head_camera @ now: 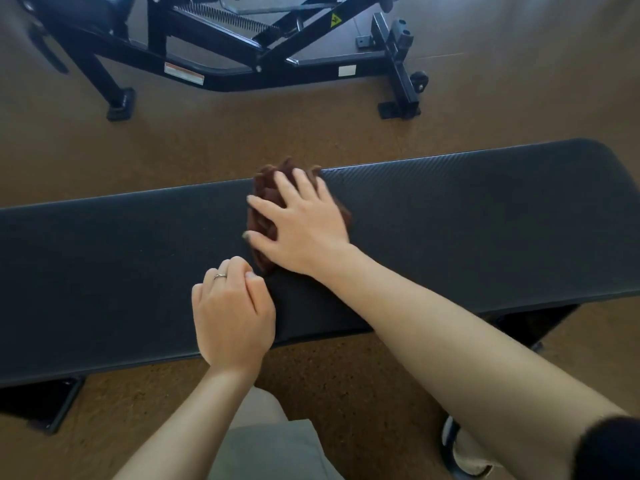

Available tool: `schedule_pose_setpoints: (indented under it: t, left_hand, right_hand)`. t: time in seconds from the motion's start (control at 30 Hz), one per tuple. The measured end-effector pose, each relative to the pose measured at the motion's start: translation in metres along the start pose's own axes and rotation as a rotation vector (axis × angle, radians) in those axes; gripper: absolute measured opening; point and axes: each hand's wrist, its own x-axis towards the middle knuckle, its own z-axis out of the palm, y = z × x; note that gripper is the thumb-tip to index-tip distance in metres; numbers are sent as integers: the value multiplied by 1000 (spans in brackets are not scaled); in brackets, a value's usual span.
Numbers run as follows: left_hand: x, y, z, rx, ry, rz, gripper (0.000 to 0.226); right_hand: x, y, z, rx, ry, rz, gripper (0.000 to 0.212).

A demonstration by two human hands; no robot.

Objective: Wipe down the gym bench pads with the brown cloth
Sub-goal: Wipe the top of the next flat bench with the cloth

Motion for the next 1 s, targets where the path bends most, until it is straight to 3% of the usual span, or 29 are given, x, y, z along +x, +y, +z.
schedule_pose_setpoints:
  t: [0.2,0.33,0.43,0.5,0.57,0.73,0.83,0.9,1.0]
  left_hand:
    - [0,-2,-1,-7,-2,9,26]
    - [0,-3,-1,9,20,12,24]
    - [-1,-2,1,28,36,14,22]
    - [-1,-1,2,40,43,16,21]
    - [-1,0,3,32,45,18,21]
    - [-2,-2,1,14,21,35,23]
    - [-2,-2,-1,-3,24,30,26]
    - [-2,-3,-1,-11,25,19,26]
    - [-3,-1,-1,-24,43,14,25]
  right_hand:
    - [22,6,9,137,190,26,37]
    - [-12,103,-2,129,343,266,39]
    - [-51,165,-19,125,298,499,40]
    - [-54,162,-16,96,279,596,39]
    - [-41,121,-8,77,301,569,39]
    - [-11,-20,16,159,277,54,32]
    - [-12,-11,14,162,249,-96,34]
    - [-27,32,8,178,304,-22,32]
    - [-68,113,-5,144,389,302,36]
